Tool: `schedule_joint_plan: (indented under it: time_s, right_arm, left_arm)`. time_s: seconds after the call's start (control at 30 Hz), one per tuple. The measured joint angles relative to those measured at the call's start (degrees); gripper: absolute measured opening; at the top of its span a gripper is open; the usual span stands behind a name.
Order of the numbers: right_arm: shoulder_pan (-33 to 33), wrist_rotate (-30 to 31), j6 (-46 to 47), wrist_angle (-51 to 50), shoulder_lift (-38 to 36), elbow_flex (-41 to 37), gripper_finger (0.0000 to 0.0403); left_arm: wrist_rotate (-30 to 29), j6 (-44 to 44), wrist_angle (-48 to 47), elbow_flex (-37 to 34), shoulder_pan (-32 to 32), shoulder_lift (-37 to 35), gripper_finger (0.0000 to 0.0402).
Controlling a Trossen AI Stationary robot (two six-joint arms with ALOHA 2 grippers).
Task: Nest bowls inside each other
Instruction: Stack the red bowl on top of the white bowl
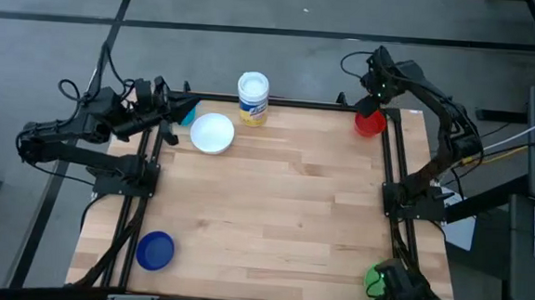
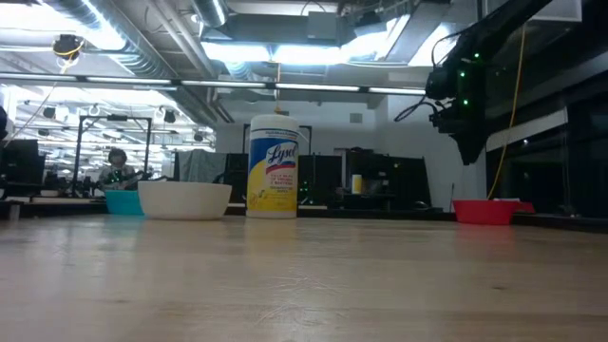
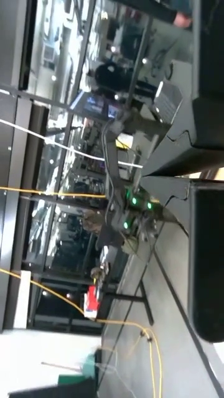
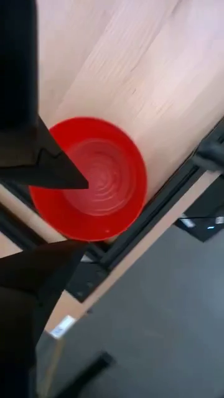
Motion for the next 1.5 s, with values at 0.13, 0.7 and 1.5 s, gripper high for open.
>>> schedule_joint_plan:
  time_s: [0.13, 0.7, 1.5]
  right_arm:
    - [-0.86, -7.52, 3.81, -7.35, 4.54, 4.50, 0.0130]
    - [4.98, -11.08, 12.89, -10.23, 10.33, 5.76, 0.0129]
    - [4.75, -13.58, 14.79, -1.97, 10.59, -7.02, 0.0130]
  left_arm:
    - [1.87, -0.66, 3.04, 0.00, 0.02, 2.18, 0.0006]
    - [10.01, -0.16, 4.94, 0.00, 0.00, 3.41, 0.0006]
    - [10.78, 2.23, 3.18, 0.00, -1.66, -0.08, 0.0004]
